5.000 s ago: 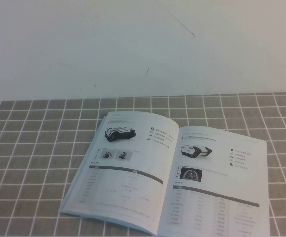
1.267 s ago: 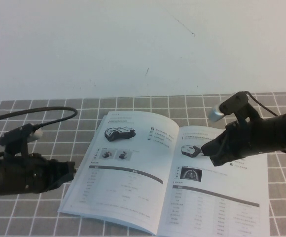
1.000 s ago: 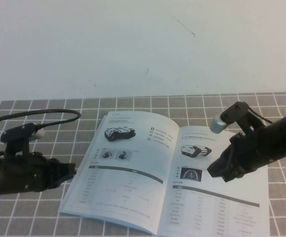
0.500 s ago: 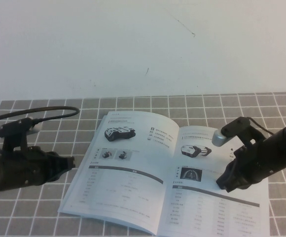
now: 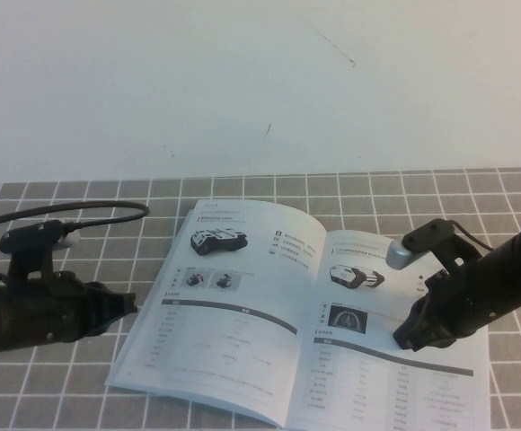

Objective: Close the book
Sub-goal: 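Close the open booklet and leave it lying on the table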

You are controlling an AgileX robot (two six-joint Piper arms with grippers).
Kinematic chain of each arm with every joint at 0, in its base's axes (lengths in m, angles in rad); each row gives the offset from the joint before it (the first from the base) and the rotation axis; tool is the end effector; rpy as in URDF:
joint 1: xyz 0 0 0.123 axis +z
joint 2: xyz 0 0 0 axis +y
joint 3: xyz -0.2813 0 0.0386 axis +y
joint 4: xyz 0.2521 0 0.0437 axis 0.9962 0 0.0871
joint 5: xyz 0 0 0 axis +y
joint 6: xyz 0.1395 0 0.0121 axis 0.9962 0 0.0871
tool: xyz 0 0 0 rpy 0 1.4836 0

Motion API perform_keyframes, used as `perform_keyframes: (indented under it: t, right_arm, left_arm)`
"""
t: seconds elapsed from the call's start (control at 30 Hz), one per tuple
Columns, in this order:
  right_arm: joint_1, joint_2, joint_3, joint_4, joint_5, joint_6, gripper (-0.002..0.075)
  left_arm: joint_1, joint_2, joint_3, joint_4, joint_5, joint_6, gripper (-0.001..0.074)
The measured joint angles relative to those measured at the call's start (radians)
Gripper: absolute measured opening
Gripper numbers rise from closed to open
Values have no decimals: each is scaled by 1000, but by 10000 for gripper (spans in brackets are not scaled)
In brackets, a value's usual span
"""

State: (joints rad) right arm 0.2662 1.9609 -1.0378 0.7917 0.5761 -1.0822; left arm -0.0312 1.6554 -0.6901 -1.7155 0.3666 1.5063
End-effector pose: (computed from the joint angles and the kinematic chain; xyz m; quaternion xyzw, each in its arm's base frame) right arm 0.3412 0.1494 0.0708 -0.3354 0.9093 0.1867 0.1604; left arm 0.3290 -0.0600 0.1217 -0.0204 0.9178 -0.2114 0.3356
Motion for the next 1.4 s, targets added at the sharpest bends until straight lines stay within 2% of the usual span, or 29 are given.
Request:
perform_keyframes:
  t: [0.5,0.83,1.0,1.4]
  right_arm:
    - [0,0,0,0,1,-2,-3]
    - [0,0,0,0,1,-3,-3]
    - [0,0,0,0,1,-3,-3]
    - [0,0,0,0,1,-3,-3]
  left_arm:
    - [0,125,-6,-2,61,-8,-4]
    - [0,125,-26,-7,-63,-2,-4]
    - [0,125,-27,-10,-68,0,-4]
    - [6,198,-40,-29,148,4,-4]
